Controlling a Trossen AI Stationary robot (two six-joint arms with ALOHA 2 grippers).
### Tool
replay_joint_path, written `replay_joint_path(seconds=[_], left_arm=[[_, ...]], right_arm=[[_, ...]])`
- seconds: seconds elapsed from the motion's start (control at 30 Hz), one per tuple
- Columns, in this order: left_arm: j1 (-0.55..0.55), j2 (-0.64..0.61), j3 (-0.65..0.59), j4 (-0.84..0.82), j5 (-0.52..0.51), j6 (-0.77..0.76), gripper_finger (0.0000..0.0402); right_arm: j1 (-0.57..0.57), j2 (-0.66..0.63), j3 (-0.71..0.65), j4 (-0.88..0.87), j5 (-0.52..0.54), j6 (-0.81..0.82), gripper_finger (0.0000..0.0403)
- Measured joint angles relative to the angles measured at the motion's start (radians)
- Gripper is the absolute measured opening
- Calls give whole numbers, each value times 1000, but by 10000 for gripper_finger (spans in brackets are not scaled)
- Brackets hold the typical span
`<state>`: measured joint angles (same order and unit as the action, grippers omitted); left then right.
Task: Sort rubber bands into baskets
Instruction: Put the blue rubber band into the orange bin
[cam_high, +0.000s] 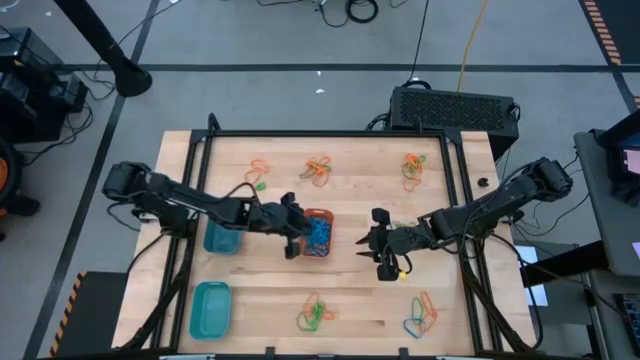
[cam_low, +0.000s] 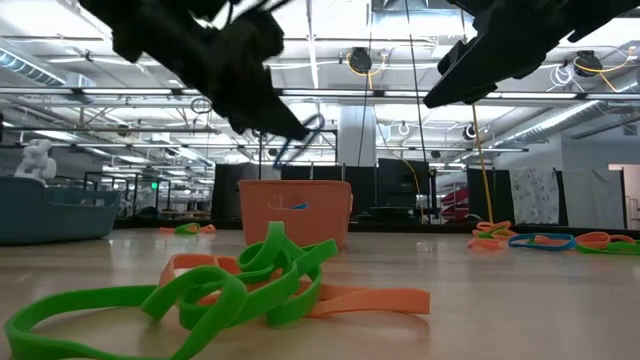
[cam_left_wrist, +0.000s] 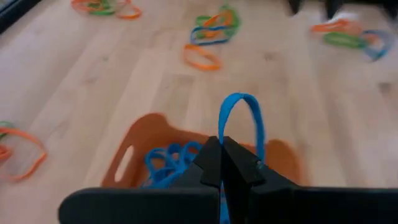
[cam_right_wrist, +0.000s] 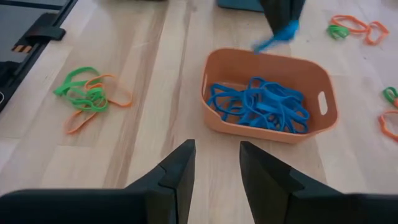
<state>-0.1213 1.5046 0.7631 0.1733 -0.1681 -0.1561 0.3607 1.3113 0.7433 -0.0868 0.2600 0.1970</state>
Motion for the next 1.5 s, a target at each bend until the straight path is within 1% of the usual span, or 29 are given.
replay_joint_path(seconds=[0.13,0.3,0.73,1.13,1.23,1.37,1.5], left_arm=[[25,60,0,23,-73,6,2],[56,96,0,26,-74,6,7],[61,100,0,17,-75,17,75],[63,99,1,-3,-71,37,128],[74,99,33,-97,-28,19,142],[94,99,100,-232,-26,6,148],[95,99,147,-258,-25,49,148]], right_arm=[[0,0,0,0,-2,0,118],[0,0,0,-1,-3,0,118],[0,0,0,-7,-3,0,118],[0,0,0,-8,-3,0,118],[0,0,0,-8,-3,0,118],[0,0,0,-8,-3,0,118],[0,0,0,-8,-3,0,118]])
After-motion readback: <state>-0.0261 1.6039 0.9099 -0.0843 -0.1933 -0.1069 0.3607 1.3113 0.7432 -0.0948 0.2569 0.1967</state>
